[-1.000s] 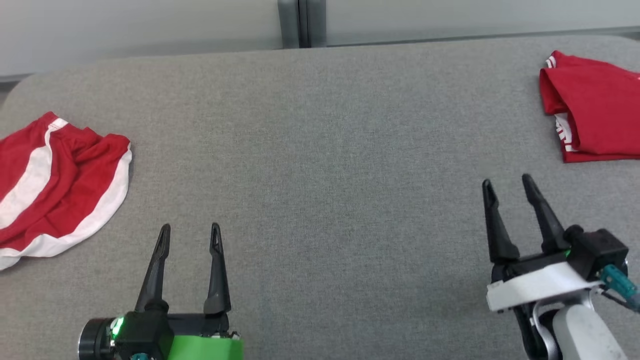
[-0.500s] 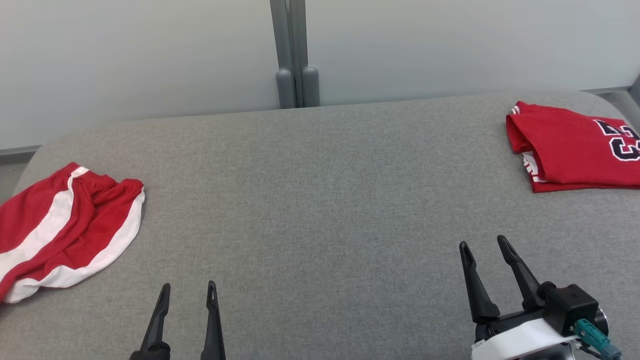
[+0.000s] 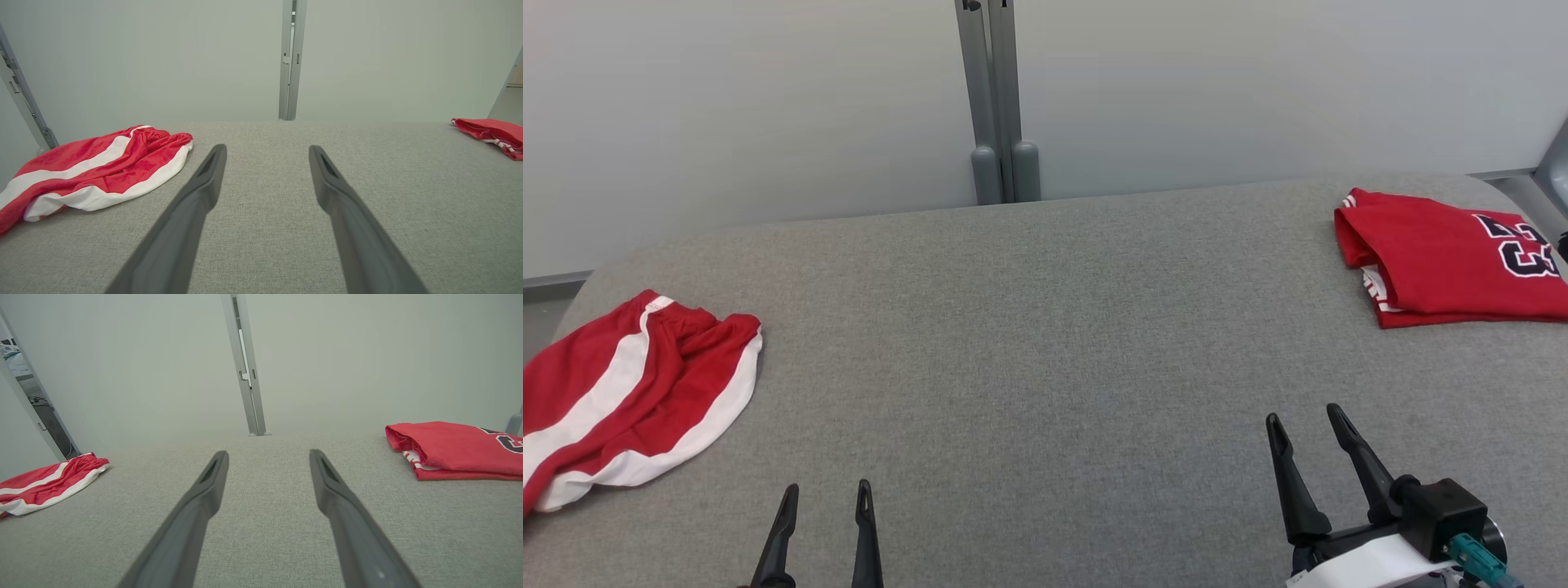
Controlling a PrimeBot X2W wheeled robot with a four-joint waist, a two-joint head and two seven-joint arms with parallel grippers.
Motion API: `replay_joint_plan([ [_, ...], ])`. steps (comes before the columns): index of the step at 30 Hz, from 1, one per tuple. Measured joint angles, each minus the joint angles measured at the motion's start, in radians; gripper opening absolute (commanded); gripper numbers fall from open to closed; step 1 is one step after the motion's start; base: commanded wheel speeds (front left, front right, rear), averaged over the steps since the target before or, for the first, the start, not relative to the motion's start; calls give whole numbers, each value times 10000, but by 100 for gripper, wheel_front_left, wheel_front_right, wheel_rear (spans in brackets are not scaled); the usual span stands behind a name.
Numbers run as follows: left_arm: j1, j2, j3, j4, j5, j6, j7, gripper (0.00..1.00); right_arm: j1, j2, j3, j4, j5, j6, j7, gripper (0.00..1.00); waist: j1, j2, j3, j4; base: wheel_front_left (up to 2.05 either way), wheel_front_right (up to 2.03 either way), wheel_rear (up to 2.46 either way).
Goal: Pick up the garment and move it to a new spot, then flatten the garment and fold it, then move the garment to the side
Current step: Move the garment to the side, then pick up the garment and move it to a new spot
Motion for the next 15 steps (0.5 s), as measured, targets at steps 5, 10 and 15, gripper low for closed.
replay_joint_plan([
  [5,3,0,6,4,6,-27,0,100,10,-4,25,67,0,0,0,100,0,-1,-14,5,0,0,0],
  [10,6,0,-6,4,61,-44,0,100,14,-25,52,98,15,0,0,100,0,0,-15,22,0,0,0],
  [15,7,0,-6,12,81,-48,0,100,27,-31,58,105,31,2,0,100,0,0,-14,57,0,0,0],
])
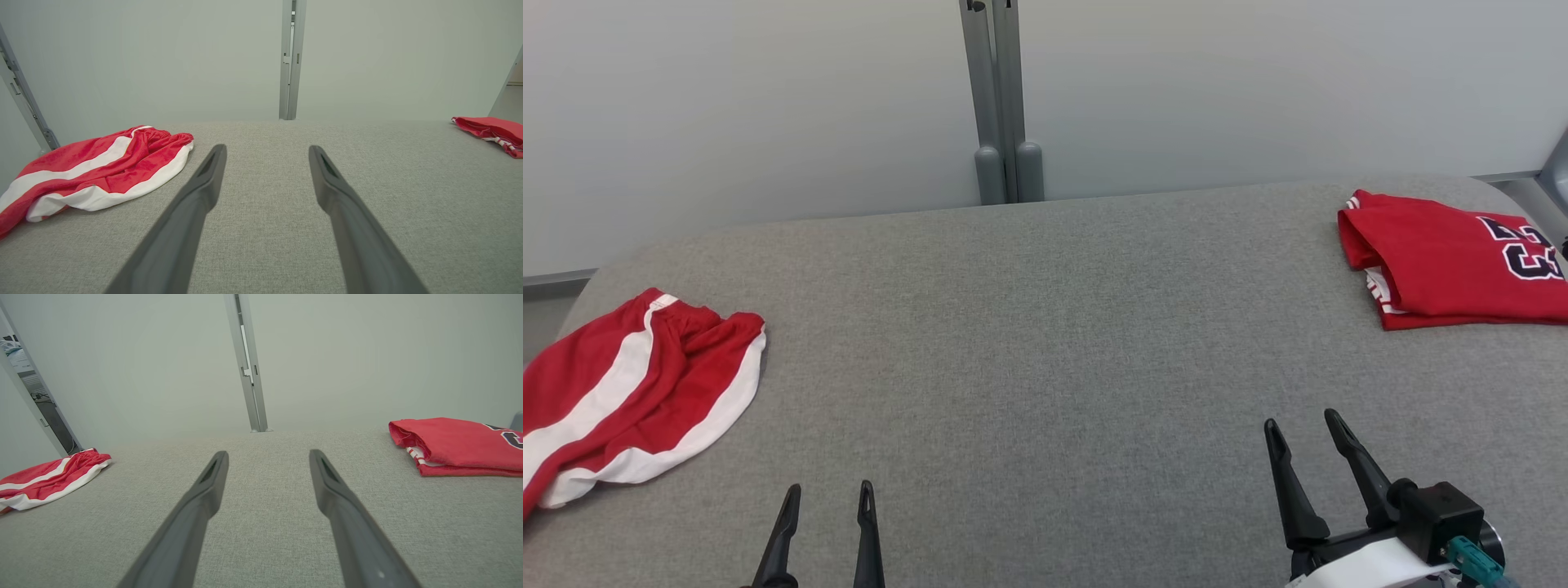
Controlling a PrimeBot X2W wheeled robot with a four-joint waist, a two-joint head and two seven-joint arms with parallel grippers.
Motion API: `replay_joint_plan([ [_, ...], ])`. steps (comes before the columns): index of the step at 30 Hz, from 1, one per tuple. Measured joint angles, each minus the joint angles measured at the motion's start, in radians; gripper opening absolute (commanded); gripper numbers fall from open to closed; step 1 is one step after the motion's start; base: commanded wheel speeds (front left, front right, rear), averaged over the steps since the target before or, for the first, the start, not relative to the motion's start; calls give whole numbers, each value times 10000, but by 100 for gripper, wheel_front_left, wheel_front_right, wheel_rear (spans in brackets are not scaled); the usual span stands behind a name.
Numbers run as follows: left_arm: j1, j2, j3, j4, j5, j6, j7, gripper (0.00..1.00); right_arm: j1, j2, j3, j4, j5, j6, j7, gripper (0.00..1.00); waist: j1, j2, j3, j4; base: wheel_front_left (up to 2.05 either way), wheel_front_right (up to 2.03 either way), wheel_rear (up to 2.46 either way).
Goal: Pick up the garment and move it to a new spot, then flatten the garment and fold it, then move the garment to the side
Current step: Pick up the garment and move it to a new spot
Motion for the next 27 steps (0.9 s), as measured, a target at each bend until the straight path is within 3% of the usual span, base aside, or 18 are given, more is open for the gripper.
replay_joint_plan([
  [11,-7,0,-38,-67,94,-27,0,100,146,21,56,48,15,-2,0,100,0,0,53,465,0,0,0],
  [27,183,-2,77,-311,186,31,0,100,249,148,403,117,46,-2,0,100,0,0,106,2635,0,0,0],
])
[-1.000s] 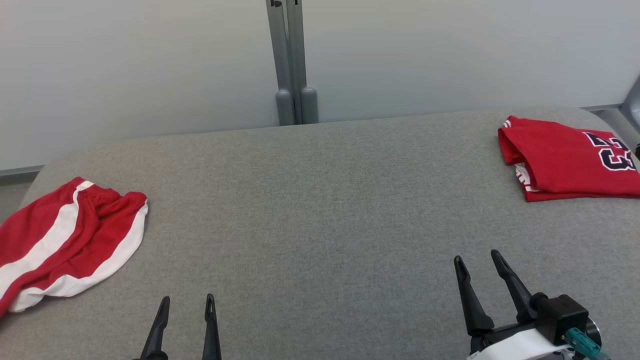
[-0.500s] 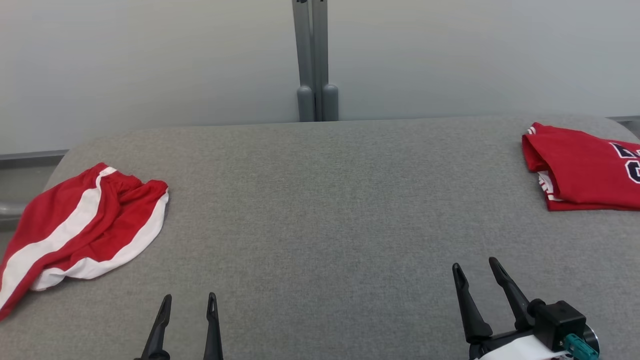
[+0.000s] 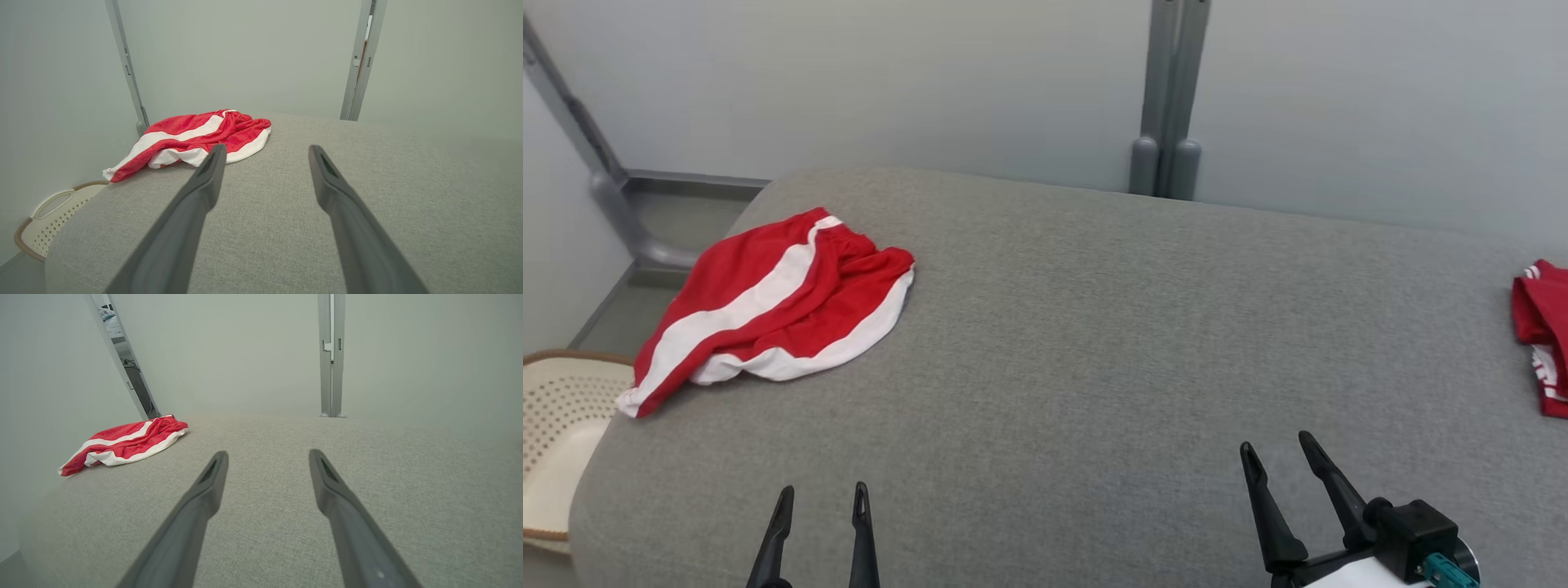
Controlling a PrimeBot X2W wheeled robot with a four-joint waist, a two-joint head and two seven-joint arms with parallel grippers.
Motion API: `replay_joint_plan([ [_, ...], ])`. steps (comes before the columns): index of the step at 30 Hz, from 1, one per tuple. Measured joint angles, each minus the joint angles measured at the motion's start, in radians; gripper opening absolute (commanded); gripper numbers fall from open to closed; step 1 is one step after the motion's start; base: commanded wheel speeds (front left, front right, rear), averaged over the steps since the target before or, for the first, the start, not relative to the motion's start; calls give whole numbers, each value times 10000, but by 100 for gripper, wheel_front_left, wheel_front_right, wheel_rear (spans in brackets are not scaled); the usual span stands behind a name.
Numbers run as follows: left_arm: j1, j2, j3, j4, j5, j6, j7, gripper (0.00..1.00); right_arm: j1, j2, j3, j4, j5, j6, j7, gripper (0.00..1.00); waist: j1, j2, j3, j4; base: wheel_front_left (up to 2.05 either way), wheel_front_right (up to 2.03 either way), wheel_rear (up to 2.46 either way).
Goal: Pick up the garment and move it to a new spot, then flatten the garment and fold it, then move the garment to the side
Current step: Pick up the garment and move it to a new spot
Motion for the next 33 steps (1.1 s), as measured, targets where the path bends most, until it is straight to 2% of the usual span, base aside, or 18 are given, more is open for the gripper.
replay_joint_plan([
  [9,124,0,98,-113,31,29,0,100,10,69,119,36,4,0,0,100,0,0,7,1194,0,0,0],
  [15,132,0,84,-144,46,31,0,100,35,90,157,42,2,0,0,100,0,0,25,1591,0,0,0],
  [25,143,0,33,-232,-42,211,0,100,41,-92,215,35,2,0,0,100,0,0,221,1563,0,0,0],
  [33,-705,2,21,-692,-219,453,0,100,-184,-654,186,-142,-21,0,0,100,0,0,939,1450,0,0,0],
])
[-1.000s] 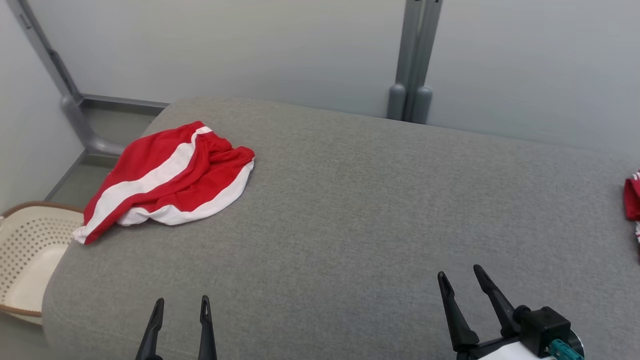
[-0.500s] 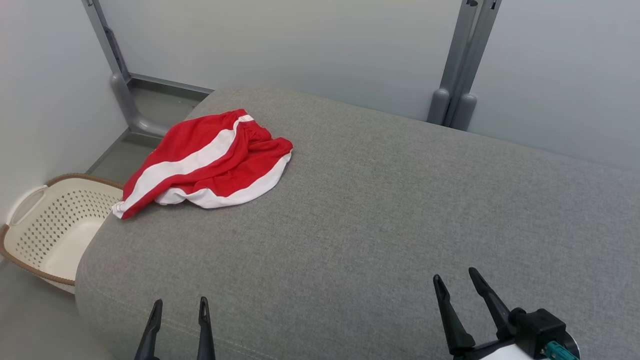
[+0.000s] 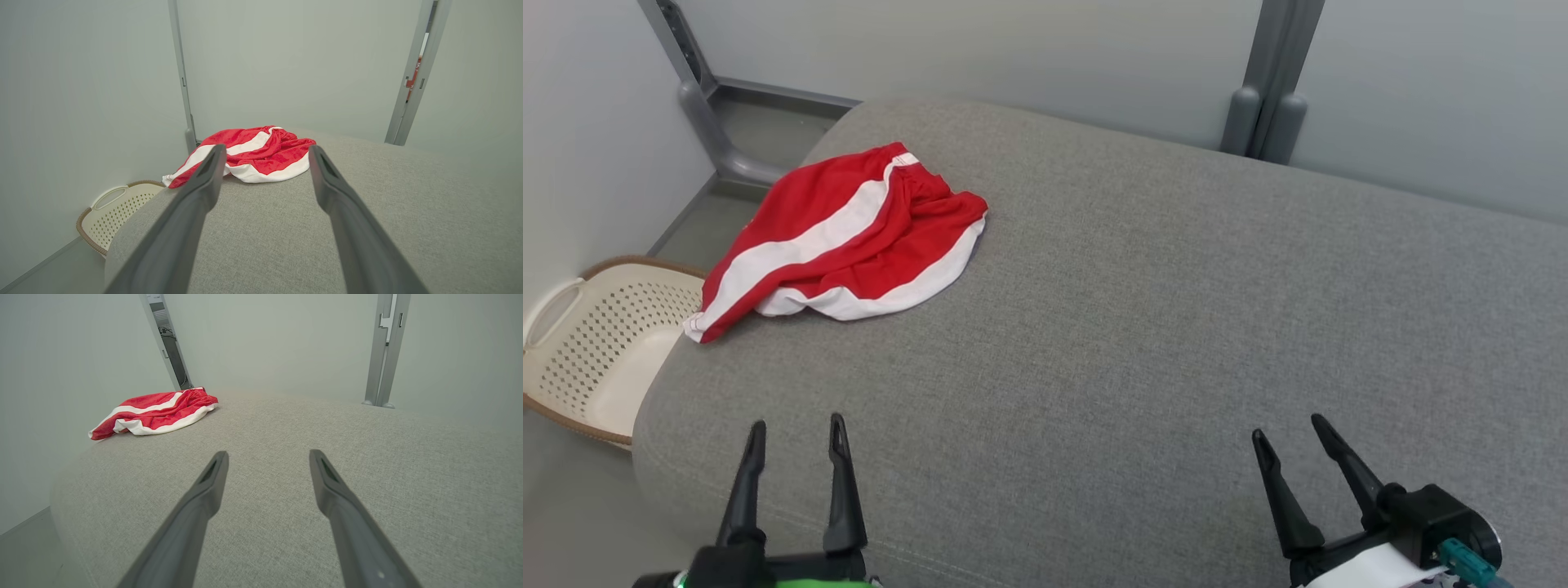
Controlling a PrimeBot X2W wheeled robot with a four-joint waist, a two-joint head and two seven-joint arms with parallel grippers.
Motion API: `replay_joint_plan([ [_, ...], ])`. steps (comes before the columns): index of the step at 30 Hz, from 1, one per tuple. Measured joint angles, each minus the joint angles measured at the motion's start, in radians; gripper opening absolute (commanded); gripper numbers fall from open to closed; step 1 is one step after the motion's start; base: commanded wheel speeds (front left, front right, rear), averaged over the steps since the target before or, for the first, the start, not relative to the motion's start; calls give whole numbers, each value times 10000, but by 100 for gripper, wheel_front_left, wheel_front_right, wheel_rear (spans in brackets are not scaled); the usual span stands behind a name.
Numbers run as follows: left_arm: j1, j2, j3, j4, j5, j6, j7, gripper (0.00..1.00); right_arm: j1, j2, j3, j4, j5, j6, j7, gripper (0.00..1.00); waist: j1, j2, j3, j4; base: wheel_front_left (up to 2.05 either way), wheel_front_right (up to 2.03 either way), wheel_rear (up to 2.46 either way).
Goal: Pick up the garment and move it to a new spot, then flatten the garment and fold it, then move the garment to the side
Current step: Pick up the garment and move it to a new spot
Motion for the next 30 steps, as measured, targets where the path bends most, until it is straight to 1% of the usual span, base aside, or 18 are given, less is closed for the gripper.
replay_joint_plan([
  [6,-1536,4,412,-368,-190,-2,0,100,-540,-660,-46,-282,-59,0,0,100,1,0,950,-111,0,0,0],
  [9,-2716,4,786,-238,-19,-337,-2,100,-780,-1018,-88,-416,-84,0,0,100,1,0,1488,-159,0,0,0],
  [12,-3989,100,1047,351,213,-765,-6,100,-978,-1315,-186,-554,-117,0,0,100,1,0,2039,-205,0,0,0],
  [15,-5393,447,1271,1511,219,-1200,-6,100,-1141,-1588,-280,-675,-146,0,0,100,2,0,2584,-258,0,0,0],
  [16,-5935,587,1306,2115,155,-1381,-10,100,-1210,-1676,-320,-744,-167,0,0,100,2,0,2775,-281,0,0,0],
  [18,-6969,786,1358,3400,-138,-1647,470,100,-1363,-1835,-416,-876,-192,2,0,100,2,0,3160,-339,0,0,0],
  [22,-9274,1375,1356,5018,-527,-2002,1588,100,-1582,-2086,-587,-1149,-199,0,0,100,2,0,3841,-465,0,0,0],
  [25,-10749,1603,1459,6502,-780,-2038,2784,100,-1702,-2228,-759,-1340,-263,0,0,100,3,0,4393,-595,0,0,0],
  [28,-11833,1766,1714,7802,-1085,-1778,3758,100,-1759,-2305,-890,-1524,-276,0,0,100,3,0,4865,-734,0,0,0],
  [30,-12339,1783,1894,8542,-1250,-1601,4203,100,-1803,-2341,-947,-1641,-276,2,0,100,2,0,5144,-833,0,0,0],
])
